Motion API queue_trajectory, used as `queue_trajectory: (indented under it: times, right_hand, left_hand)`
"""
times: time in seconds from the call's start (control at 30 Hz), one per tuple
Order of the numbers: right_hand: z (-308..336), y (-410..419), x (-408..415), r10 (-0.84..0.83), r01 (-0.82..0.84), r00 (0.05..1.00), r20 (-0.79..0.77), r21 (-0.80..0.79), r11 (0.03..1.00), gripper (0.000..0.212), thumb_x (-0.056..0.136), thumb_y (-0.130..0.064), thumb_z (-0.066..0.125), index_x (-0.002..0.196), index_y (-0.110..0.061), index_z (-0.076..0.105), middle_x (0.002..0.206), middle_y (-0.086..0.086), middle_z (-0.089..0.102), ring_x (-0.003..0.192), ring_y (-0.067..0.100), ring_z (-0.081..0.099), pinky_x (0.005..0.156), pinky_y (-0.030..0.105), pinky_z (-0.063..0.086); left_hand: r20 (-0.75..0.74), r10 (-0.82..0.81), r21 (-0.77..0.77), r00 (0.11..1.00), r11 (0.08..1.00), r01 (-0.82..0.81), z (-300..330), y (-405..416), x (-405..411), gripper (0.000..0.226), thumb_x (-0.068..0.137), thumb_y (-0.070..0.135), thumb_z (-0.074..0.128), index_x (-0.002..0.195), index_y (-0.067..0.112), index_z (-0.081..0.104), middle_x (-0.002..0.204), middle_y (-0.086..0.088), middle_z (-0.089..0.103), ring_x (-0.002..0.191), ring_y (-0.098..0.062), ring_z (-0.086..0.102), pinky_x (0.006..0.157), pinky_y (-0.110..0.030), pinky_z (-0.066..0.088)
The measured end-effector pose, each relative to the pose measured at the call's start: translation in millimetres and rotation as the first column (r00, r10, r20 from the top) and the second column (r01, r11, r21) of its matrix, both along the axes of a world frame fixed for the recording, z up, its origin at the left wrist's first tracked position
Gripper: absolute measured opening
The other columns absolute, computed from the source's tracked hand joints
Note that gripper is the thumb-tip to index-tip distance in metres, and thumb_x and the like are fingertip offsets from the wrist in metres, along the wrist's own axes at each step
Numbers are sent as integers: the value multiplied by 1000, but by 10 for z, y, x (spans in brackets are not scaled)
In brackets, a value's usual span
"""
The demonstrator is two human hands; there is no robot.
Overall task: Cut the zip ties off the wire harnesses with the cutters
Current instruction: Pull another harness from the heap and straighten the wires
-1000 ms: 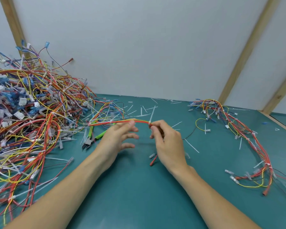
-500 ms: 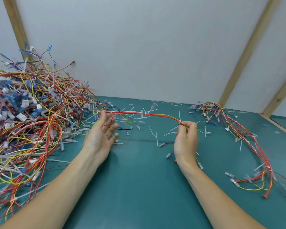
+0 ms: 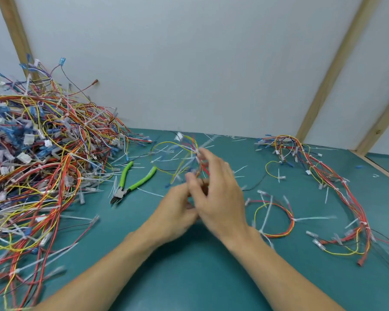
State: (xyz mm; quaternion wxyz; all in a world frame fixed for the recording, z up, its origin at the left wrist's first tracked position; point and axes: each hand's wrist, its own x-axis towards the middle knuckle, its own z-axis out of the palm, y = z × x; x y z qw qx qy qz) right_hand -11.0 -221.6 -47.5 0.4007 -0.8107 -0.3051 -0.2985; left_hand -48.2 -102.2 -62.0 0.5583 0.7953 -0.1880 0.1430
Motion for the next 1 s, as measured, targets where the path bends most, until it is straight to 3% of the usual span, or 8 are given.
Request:
queue_trajectory:
  times: [0.17,0.33,0.43,0.57,0.67,0.73,0.87,1.0]
  right_hand:
    - [-99,-228,296,-125,129,928,-352,-11,992,28,97,-34,67,124,-30,66,102,-14,65,81,12,58,85,37,52]
    - [-208,-289,499,-190,246,811,-553,28,969,33,99,-12,51,128,-18,64,76,-9,68,84,22,68,90,43,53]
    - [-179,-297,548,-42,307,669,-742,224,925,34,97,-9,38,121,-16,61,71,-2,62,69,32,73,64,49,57]
    - [-76,-383,552,207,280,407,-890,338,899,44,98,-52,48,94,-11,64,68,4,55,38,13,37,40,20,24]
    - [7,-418,512,265,141,321,-909,322,936,72,75,-88,54,85,-18,71,56,-2,46,39,10,21,40,20,11]
    - [27,-420,478,208,68,357,-911,247,967,74,70,-85,62,89,-15,77,56,-1,39,40,12,22,41,21,13]
    - [-61,-358,424,172,-38,601,-780,187,982,12,94,-22,68,90,-21,80,58,-8,55,48,11,38,45,23,35]
    - [-88,-311,401,134,-93,810,-570,102,990,35,94,6,53,85,-17,78,84,-13,62,78,5,59,76,17,48]
  left_hand:
    - [-74,-13,270,997,962,32,-18,137,20,42,86,22,77,127,29,67,137,20,56,129,-1,50,89,-24,48]
    - [-87,253,-5,964,967,-254,57,198,20,21,93,27,64,78,16,75,76,3,74,70,-10,69,71,-32,53]
    - [-87,512,-187,855,834,-519,53,349,108,25,98,12,59,76,12,70,61,-1,65,53,-9,58,59,-17,47]
    - [-145,671,-321,727,663,-676,34,542,219,14,95,6,58,96,18,64,77,-2,62,68,-11,60,64,-10,45]
    - [-140,685,-255,715,672,-695,-12,614,257,26,93,6,60,116,19,61,98,4,65,80,6,59,77,-9,44]
    - [-146,644,-201,751,724,-660,-26,623,276,38,93,6,63,129,17,56,115,4,63,96,5,61,87,-12,44]
    - [-188,621,-142,761,749,-647,-62,583,283,51,93,9,64,141,18,46,134,1,57,119,-12,57,106,-31,42]
    - [-73,654,-180,753,734,-655,11,654,239,66,89,3,67,147,24,42,145,9,49,130,-7,47,112,-31,36]
